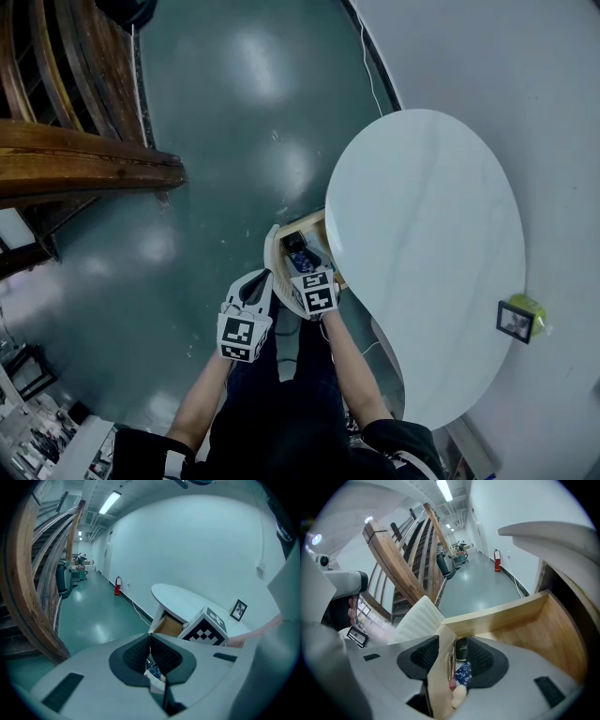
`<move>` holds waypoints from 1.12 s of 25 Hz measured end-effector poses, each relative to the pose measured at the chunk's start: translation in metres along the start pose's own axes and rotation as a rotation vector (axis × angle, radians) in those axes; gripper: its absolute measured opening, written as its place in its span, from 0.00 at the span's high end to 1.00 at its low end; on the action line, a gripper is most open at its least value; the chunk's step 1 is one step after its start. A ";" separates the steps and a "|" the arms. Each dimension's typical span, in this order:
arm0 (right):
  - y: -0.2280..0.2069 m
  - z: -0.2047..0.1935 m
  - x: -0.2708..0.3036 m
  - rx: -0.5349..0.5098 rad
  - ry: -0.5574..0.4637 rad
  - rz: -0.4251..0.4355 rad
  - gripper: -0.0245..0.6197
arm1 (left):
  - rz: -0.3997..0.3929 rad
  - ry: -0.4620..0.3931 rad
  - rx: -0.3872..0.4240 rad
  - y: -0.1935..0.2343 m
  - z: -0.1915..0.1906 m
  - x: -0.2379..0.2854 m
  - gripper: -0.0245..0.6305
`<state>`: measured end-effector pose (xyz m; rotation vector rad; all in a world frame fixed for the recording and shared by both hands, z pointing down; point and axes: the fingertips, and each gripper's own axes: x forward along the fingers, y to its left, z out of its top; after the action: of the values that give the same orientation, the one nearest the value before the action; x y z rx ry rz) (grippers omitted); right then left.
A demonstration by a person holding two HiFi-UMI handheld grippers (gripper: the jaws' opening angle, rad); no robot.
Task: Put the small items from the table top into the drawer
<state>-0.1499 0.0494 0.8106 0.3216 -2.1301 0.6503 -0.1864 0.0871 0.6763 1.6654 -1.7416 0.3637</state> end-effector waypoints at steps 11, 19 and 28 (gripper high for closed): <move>0.011 0.027 -0.037 -0.047 -0.072 0.000 0.89 | 0.006 -0.045 0.026 -0.009 0.029 -0.015 0.93; 0.017 0.052 -0.084 -0.045 -0.149 -0.018 0.90 | -0.004 -0.094 0.066 -0.025 0.056 -0.035 0.93; 0.007 0.092 -0.174 -0.050 -0.284 -0.094 0.91 | -0.045 -0.188 0.155 -0.070 0.123 -0.061 0.93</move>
<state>-0.1107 0.0030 0.6234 0.5091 -2.3800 0.5202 -0.1578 0.0469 0.5304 1.8992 -1.8476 0.3380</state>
